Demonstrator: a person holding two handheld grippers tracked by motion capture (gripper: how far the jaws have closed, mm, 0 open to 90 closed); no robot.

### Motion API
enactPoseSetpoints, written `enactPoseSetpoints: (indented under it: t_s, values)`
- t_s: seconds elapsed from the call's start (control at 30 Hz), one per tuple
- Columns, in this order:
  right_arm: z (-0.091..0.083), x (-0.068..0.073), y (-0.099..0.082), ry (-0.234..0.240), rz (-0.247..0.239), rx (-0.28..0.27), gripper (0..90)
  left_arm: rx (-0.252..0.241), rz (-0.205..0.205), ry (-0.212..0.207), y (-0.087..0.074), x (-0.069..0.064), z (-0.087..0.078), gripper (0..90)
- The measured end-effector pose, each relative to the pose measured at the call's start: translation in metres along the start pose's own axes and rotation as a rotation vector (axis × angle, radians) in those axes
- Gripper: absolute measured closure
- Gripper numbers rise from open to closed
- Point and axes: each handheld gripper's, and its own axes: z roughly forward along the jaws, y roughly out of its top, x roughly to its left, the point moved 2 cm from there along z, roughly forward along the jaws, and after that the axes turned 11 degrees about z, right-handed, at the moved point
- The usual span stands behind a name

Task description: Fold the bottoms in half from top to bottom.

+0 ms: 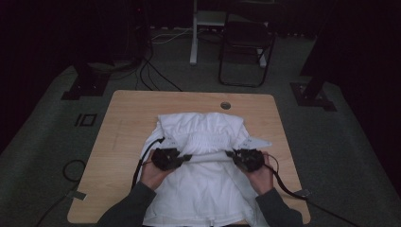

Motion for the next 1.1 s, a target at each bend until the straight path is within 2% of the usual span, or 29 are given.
enactPoseSetpoints:
  t_s: [0.07, 0.1, 0.17, 0.23, 0.33, 0.4, 0.47, 0.53, 0.57, 0.63, 0.7, 0.77, 0.8, 0.83, 0.87, 0.9, 0.97, 1.0, 1.03, 1.1]
  values:
    - [0.011, 0.002, -0.025, 0.011, 0.011, 0.070, 83.9, 0.070, -0.011, -0.023, -0.021, -0.004, 0.017, 81.6]
    - [0.017, 0.002, -0.036, 0.017, 0.022, 0.099, 83.9, 0.101, -0.012, -0.022, -0.029, -0.004, 0.023, 81.5]
    - [0.029, 0.001, -0.053, 0.039, 0.053, 0.142, 83.7, 0.128, -0.010, -0.008, -0.041, -0.003, 0.033, 81.2]
    - [0.040, -0.001, -0.062, 0.033, 0.061, 0.162, 83.8, 0.121, -0.002, -0.002, -0.042, 0.001, 0.034, 81.3]
    - [0.047, -0.005, -0.060, 0.054, 0.088, 0.154, 83.9, 0.165, 0.054, 0.068, -0.035, 0.004, 0.037, 80.8]
    - [0.052, -0.006, -0.056, 0.036, 0.087, 0.150, 83.9, 0.178, 0.060, 0.097, -0.031, 0.010, 0.040, 80.7]
    - [0.056, -0.007, -0.052, 0.021, 0.094, 0.144, 83.6, 0.177, 0.034, 0.104, -0.030, 0.016, 0.042, 80.2]
    - [0.059, -0.009, -0.048, 0.019, 0.115, 0.149, 79.4, 0.175, -0.005, 0.069, -0.028, 0.020, 0.041, 74.8]
    - [0.060, -0.010, -0.046, 0.029, 0.122, 0.161, 73.5, 0.175, -0.014, 0.060, -0.027, 0.019, 0.039, 69.6]
    - [0.055, -0.010, -0.042, 0.063, 0.122, 0.184, 57.7, 0.168, 0.001, 0.046, -0.025, 0.015, 0.030, 61.0]
    - [0.042, -0.008, -0.036, 0.100, 0.101, 0.172, 49.1, 0.120, -0.015, 0.022, -0.021, 0.013, 0.016, 57.4]
    - [0.029, -0.009, -0.030, 0.119, 0.099, 0.136, 46.1, 0.074, -0.039, 0.012, -0.016, 0.015, 0.002, 56.0]
    - [0.022, -0.011, -0.026, 0.123, 0.104, 0.108, 45.7, 0.054, -0.046, 0.023, -0.013, 0.017, -0.003, 55.8]
    - [0.016, -0.014, -0.021, 0.124, 0.114, 0.078, 45.9, 0.040, -0.049, 0.041, -0.010, 0.020, -0.008, 55.8]
    - [0.011, -0.018, -0.016, 0.118, 0.131, 0.047, 52.3, 0.027, -0.053, 0.070, -0.007, 0.024, -0.011, 56.8]
    - [0.009, -0.023, -0.012, 0.106, 0.149, 0.032, 68.6, 0.011, -0.063, 0.101, -0.004, 0.029, -0.013, 63.1]
    - [0.011, -0.033, -0.006, 0.049, 0.183, 0.009, 81.4, 0.018, -0.113, 0.156, 0.000, 0.041, -0.010, 81.9]
    - [0.016, -0.038, -0.004, 0.031, 0.201, 0.008, 84.4, 0.032, -0.135, 0.176, 0.001, 0.048, -0.005, 86.4]
    - [0.023, -0.043, -0.002, 0.021, 0.216, 0.010, 85.1, 0.045, -0.155, 0.178, 0.001, 0.053, 0.001, 87.7]
    - [0.040, -0.051, 0.000, 0.009, 0.244, 0.036, 85.0, 0.083, -0.187, 0.165, -0.001, 0.063, 0.017, 87.5]
